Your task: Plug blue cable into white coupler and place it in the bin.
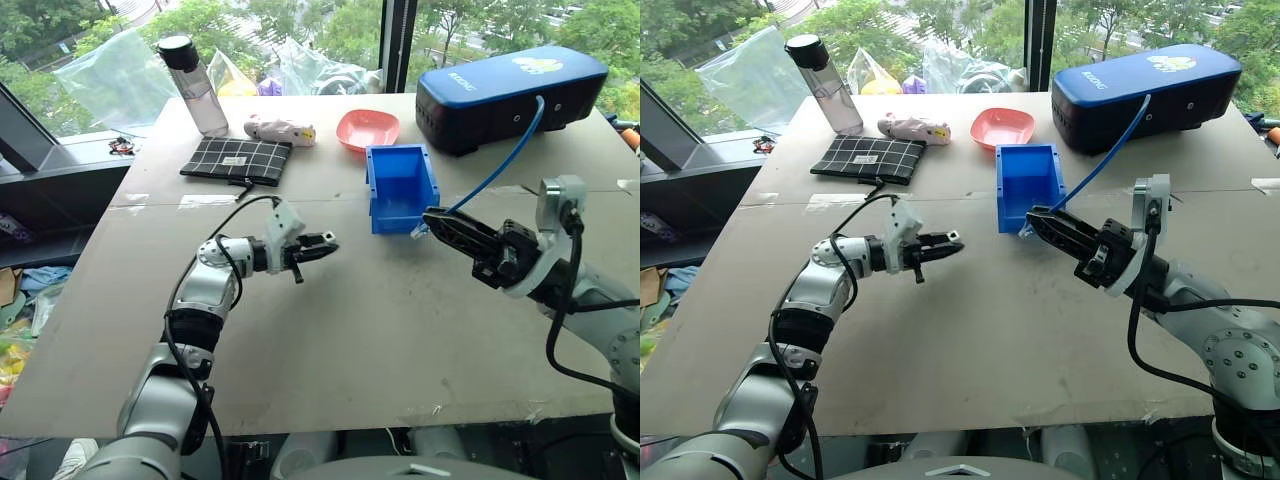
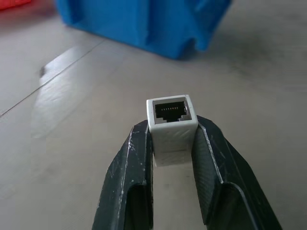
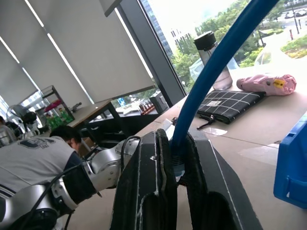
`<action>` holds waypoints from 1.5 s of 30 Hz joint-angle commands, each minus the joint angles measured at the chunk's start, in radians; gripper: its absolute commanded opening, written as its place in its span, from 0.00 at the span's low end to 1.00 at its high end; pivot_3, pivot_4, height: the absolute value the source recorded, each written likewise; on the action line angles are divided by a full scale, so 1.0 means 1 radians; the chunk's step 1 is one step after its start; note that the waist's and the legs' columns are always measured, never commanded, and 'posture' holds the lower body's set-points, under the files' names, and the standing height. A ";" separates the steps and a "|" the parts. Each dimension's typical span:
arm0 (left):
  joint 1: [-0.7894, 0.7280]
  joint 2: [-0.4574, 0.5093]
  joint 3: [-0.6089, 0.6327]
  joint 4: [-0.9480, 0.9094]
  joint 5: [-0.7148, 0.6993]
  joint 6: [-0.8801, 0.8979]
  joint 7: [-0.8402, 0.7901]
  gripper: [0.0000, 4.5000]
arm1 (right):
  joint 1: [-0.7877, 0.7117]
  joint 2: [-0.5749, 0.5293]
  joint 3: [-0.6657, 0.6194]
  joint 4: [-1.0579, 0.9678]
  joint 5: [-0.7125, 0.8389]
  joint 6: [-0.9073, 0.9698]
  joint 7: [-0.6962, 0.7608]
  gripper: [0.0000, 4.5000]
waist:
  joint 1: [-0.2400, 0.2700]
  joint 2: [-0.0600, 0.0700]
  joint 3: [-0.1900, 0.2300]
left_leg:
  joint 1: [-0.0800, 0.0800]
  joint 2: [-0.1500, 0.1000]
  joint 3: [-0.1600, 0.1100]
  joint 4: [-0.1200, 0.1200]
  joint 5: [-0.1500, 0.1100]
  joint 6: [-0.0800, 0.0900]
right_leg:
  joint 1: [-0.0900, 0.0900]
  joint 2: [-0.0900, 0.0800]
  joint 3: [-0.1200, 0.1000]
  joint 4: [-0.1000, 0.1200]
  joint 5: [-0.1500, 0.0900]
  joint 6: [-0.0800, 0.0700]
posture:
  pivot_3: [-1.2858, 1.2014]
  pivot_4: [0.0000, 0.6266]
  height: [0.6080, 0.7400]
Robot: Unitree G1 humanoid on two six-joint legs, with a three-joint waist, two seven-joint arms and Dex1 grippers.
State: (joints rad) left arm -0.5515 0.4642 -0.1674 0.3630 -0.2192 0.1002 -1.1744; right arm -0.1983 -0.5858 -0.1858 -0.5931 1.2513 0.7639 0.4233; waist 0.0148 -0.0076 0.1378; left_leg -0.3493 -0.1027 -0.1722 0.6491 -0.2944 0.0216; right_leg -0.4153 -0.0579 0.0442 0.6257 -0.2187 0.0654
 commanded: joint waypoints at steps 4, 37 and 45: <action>-0.027 -0.051 -0.177 -0.118 0.058 0.007 -0.106 0.12 | -0.031 -0.045 0.142 0.019 -0.257 -0.061 0.131 0.00 | -0.003 0.000 0.000 | 0.000 0.000 0.000 0.000 0.000 0.000 | 0.000 0.001 0.000 0.000 0.000 0.000 | 0.52 0.24 1.00; -0.088 -0.061 -0.257 -0.014 0.151 -0.080 -0.152 0.12 | -0.060 -0.030 0.531 0.315 -0.958 -0.372 0.487 0.00 | -0.003 -0.002 -0.002 | 0.001 0.000 0.000 0.002 0.000 0.000 | 0.000 0.002 0.000 0.001 0.000 0.000 | 0.52 0.24 1.00; -0.082 -0.065 -0.258 -0.029 0.149 -0.076 -0.146 0.12 | -0.083 -0.039 0.571 0.411 -1.021 -0.353 0.513 0.00 | -0.003 -0.002 -0.003 | 0.003 0.000 0.000 0.002 0.000 0.000 | 0.002 0.002 0.000 0.001 0.000 0.000 | 0.52 0.24 1.00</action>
State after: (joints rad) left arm -0.6337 0.4000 -0.4313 0.3547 -0.0758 0.0212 -1.3234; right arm -0.3078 -0.6067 0.3226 -0.2591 0.2994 0.3769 0.9211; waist 0.0118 -0.0100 0.1346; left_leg -0.3464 -0.1025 -0.1723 0.6509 -0.2943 0.0213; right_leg -0.4131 -0.0554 0.0441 0.6266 -0.2187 0.0655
